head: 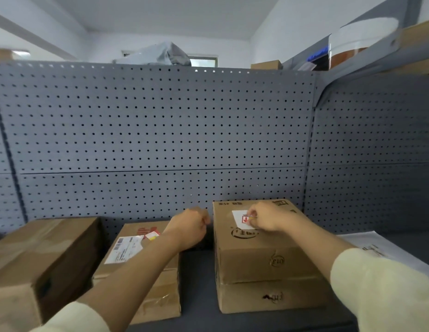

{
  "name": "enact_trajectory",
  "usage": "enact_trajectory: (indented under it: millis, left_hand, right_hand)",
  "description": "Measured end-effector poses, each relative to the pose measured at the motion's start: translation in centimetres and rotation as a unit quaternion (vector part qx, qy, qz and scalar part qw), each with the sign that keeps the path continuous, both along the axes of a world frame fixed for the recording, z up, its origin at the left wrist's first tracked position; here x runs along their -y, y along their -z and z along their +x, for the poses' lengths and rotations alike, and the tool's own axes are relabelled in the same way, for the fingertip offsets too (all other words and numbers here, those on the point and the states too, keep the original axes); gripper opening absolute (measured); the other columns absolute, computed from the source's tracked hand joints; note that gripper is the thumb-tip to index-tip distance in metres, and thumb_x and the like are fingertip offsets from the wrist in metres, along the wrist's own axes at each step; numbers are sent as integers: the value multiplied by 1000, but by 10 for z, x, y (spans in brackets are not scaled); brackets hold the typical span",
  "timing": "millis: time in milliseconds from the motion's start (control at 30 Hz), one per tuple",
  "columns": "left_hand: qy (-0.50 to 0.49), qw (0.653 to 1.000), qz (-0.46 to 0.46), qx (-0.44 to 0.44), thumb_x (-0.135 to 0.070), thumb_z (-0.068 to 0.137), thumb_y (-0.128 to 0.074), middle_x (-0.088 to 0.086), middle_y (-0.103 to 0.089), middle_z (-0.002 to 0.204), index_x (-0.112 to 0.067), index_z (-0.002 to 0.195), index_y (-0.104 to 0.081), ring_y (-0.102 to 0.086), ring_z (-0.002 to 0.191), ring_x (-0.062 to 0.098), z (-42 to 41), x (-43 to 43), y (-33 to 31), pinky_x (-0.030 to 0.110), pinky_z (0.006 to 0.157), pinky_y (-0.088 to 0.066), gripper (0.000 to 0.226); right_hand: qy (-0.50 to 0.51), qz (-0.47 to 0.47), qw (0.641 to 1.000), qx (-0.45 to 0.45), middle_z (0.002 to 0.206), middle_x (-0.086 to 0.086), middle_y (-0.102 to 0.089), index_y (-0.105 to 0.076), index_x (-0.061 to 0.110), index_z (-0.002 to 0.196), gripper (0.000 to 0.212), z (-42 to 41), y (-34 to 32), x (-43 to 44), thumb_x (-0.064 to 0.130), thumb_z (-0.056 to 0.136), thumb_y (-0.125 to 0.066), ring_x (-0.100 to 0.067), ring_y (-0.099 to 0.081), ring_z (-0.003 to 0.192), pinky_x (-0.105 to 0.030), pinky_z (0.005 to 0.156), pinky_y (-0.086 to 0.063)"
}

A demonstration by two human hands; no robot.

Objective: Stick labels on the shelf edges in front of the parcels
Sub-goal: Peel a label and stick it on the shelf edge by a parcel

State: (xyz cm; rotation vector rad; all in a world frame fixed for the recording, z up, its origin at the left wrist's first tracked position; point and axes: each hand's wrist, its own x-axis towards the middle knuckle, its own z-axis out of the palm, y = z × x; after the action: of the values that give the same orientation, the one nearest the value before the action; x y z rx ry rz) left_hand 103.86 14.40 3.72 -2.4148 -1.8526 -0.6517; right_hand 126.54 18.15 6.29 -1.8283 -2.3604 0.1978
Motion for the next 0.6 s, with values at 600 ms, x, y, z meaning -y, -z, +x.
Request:
enact_trajectory:
  millis: [600]
  left_hand:
    - [2, 999, -41, -11, -17, 95, -45, -2, -60, 121, -23, 113, -62, -58, 108, 18, -17, -8, 3, 33, 95, -49, 26]
  right_hand:
    - [52, -88, 982, -159, 86, -1, -66, -62, 16, 90, 16, -2, -6, -20, 24, 83, -74, -12, -64, 71, -22, 53, -46]
